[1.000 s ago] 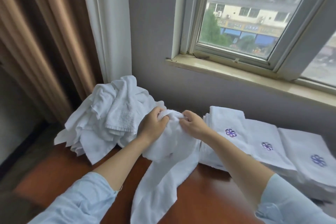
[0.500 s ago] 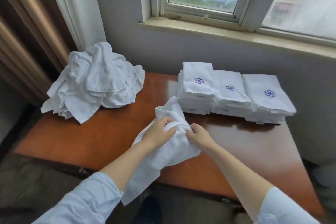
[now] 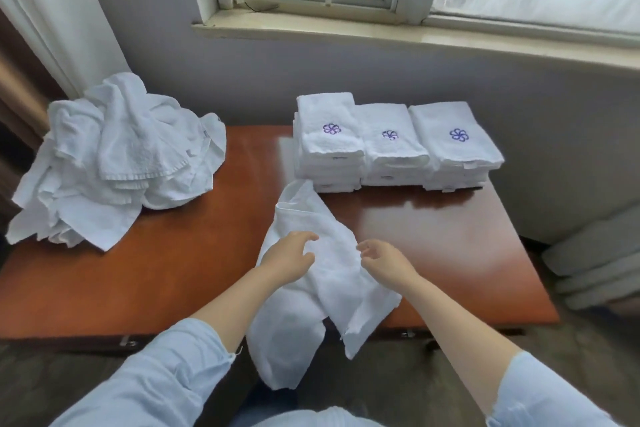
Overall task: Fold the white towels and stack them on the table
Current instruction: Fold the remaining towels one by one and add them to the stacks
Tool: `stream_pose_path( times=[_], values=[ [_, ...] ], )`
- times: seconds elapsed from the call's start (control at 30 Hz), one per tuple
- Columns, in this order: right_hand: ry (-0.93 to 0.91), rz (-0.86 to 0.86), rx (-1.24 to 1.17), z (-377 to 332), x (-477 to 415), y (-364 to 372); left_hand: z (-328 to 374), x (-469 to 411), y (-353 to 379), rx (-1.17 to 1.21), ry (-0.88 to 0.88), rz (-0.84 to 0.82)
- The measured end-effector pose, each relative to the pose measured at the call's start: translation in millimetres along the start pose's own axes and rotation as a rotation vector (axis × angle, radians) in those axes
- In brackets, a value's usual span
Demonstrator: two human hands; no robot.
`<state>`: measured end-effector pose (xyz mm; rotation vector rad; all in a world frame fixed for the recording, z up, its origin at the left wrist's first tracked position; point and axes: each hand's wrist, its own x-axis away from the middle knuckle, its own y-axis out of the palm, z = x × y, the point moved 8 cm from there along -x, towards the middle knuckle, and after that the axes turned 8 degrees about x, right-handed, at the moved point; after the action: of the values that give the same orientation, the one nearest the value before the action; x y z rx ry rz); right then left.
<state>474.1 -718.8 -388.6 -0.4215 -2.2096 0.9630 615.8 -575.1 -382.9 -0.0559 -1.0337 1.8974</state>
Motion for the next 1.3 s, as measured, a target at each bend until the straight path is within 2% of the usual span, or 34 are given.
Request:
stream_pose_path(
  times=[0.23, 0.37, 0.43, 0.53, 0.63, 0.77, 0.93, 1.2, 1.3],
  values=[
    [0.016, -0.160, 0.203, -37, 2, 59, -18, -29, 0, -0.168, 0.063, -0.196],
    [0.034, -0.048, 0.411, -46, -3, 67, -23, -42, 3, -0.261, 0.142, -0.290],
    [0.055, -0.033, 0.429, -47, -10, 61, -19, -49, 3, -0.347, 0.208, -0.312],
    [0.161, -0.005, 0.213, -35, -20, 35, -4, -60, 1, -0.461, 0.330, -0.289],
    [0.260, 0.063, -0.002, -17, -21, -1, 25, -75, -8, -0.413, 0.423, -0.175],
    [0.319, 0.196, -0.091, 9, -11, -47, 84, -89, -13, -0.277, 0.540, -0.016],
    [0.356, 0.254, -0.202, 53, 5, -96, 148, -104, 7, -0.267, 0.610, 0.009],
    [0.357, 0.172, -0.496, 140, 2, -143, 214, -131, 51, -0.291, 0.570, 0.076],
    [0.343, 0.203, -0.386, 171, -11, -165, 230, -140, 68, -0.313, 0.548, 0.089]
  ],
)
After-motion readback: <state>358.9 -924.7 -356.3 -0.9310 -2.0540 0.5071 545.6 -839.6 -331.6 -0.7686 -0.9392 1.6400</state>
